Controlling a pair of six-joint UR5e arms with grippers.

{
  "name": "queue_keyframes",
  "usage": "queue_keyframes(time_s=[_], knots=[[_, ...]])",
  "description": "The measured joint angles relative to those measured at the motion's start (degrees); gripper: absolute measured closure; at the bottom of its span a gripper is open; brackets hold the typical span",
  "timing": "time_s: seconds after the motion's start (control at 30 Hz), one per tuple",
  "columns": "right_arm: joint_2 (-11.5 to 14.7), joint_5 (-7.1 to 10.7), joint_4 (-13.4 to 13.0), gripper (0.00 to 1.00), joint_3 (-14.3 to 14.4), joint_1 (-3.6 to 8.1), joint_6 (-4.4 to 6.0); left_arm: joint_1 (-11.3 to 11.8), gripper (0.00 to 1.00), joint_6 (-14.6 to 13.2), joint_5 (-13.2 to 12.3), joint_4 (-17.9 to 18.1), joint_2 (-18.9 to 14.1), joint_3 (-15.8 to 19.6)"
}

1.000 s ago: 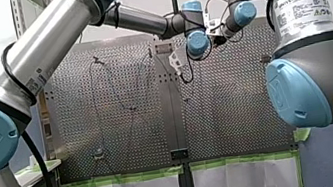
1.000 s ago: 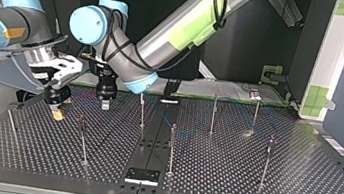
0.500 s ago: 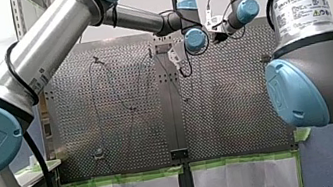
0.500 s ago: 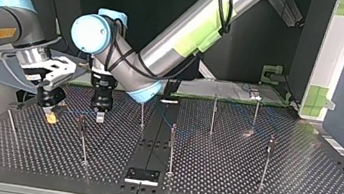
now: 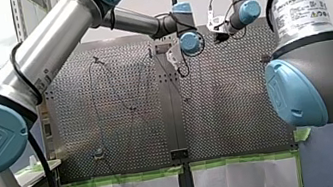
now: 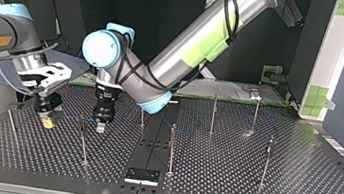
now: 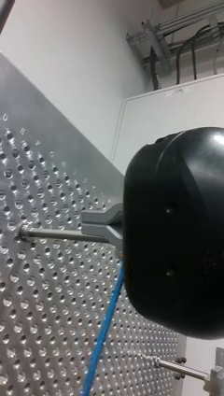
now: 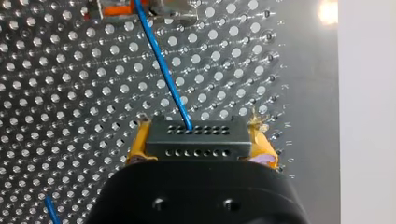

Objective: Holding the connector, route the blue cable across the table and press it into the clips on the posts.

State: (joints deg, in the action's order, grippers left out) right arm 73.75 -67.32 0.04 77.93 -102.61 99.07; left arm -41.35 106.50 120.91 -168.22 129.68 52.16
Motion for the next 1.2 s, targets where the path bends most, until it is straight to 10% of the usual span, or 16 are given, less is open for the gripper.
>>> queue_keyframes(time_s=[0.8, 0.97, 1.13, 1.2], knots=[[-4.2, 2.24, -0.3, 1.0, -3.9, 2.77, -0.02, 2.8, 1.0, 0.6, -2.6, -3.4, 5.4, -6.0], [-4.3, 2.36, -0.3, 1.0, -3.9, 2.88, -0.07, 2.4, 0.67, 1.2, -2.8, -4.1, 5.4, -6.0], [-4.3, 2.52, -0.3, 1.0, -3.9, 2.89, -0.13, 1.9, 0.0, 1.3, -2.6, -5.1, 5.4, -6.0], [-4.4, 2.61, -0.3, 1.0, -3.9, 2.9, -0.14, 1.8, 0.0, 1.3, -2.6, -5.6, 5.4, -6.0]])
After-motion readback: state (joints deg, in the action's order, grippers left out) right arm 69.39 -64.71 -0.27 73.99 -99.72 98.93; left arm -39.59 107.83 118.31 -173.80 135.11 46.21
